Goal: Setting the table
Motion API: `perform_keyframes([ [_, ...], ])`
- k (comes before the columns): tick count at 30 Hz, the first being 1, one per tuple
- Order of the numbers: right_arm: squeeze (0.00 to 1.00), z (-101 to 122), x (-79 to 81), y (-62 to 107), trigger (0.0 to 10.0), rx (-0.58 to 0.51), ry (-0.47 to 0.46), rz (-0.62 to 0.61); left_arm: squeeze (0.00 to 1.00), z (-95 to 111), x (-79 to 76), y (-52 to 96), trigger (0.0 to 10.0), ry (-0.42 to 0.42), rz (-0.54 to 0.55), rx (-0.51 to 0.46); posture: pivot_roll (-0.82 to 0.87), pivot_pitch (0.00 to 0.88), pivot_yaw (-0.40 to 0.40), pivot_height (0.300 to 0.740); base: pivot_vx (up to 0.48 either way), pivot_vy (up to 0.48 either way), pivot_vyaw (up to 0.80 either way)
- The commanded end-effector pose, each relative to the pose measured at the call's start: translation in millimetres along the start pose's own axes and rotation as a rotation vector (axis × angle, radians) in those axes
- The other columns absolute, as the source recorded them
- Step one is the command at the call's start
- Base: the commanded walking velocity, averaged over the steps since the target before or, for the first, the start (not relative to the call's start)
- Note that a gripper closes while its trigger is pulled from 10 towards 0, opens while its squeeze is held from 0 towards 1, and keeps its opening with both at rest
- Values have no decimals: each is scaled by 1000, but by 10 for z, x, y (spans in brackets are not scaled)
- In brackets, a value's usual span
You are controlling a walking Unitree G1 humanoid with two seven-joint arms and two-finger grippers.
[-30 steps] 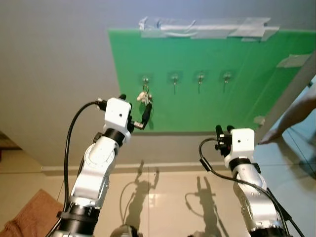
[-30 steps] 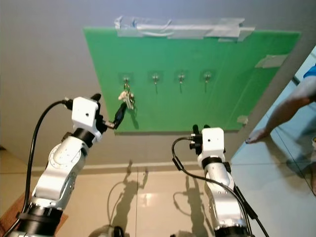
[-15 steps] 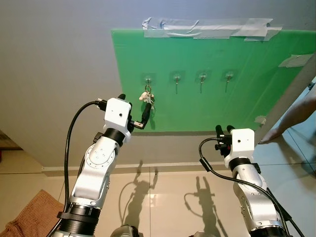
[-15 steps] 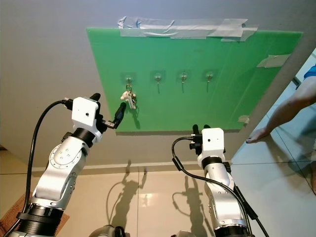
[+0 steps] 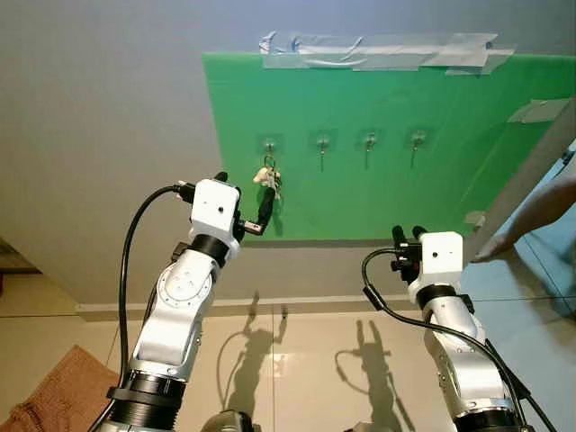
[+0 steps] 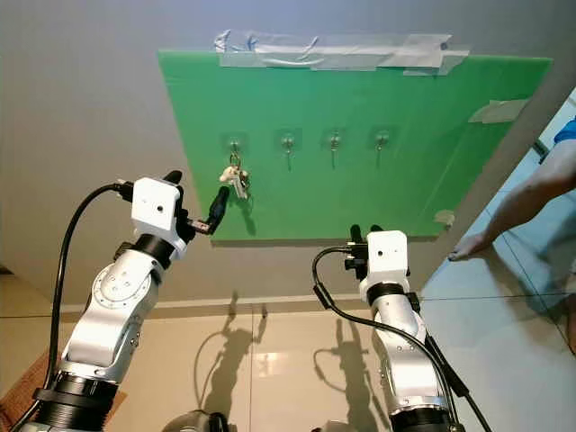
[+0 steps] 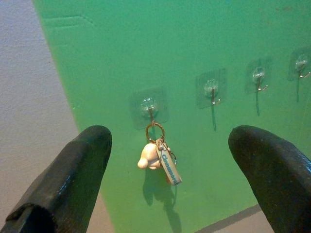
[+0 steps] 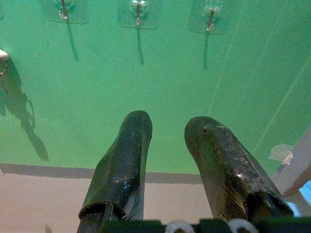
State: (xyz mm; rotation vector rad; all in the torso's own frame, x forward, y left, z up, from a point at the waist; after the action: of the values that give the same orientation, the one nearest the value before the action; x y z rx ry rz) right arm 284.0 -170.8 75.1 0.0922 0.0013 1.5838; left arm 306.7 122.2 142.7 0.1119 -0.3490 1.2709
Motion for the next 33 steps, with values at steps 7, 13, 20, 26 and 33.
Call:
perform_keyframes([
  [7,0,14,8,-17,10000,-7,14,8,0,-6,20,-12,10000,-12,9,7,-147,21,19,740,0,0,0],
  [13,0,9,0,-10,10000,-7,15,4,0,-2,11,-23,10000,-12,9,9,-149,20,21,740,0,0,0],
  [20,0,6,3,-12,10000,-6,14,3,0,-9,8,-27,10000,-13,8,15,-151,20,23,740,-107,0,0],
  [26,0,5,3,-9,10000,-6,14,4,0,-7,10,-22,10000,-17,13,12,-149,23,22,740,0,0,0],
  [33,0,5,10,-9,10000,-7,13,5,0,-9,17,-16,10000,-25,14,12,-148,26,24,740,0,0,0],
])
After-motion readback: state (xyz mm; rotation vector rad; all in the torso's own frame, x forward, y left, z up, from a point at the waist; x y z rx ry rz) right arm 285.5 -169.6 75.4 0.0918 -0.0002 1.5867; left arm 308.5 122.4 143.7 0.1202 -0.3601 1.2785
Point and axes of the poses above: a point about 5 cm out from each wrist's last joint towards the gripper, its own y axis pointing back from the gripper into the wrist, its own z axis along the axis of the wrist's last joint, x = y × z, the point moved 1 cm from there along -y, pointing out of the wrist towards the gripper, and after that the axes turned 10 degrees about -y, right-handed, at the moved point
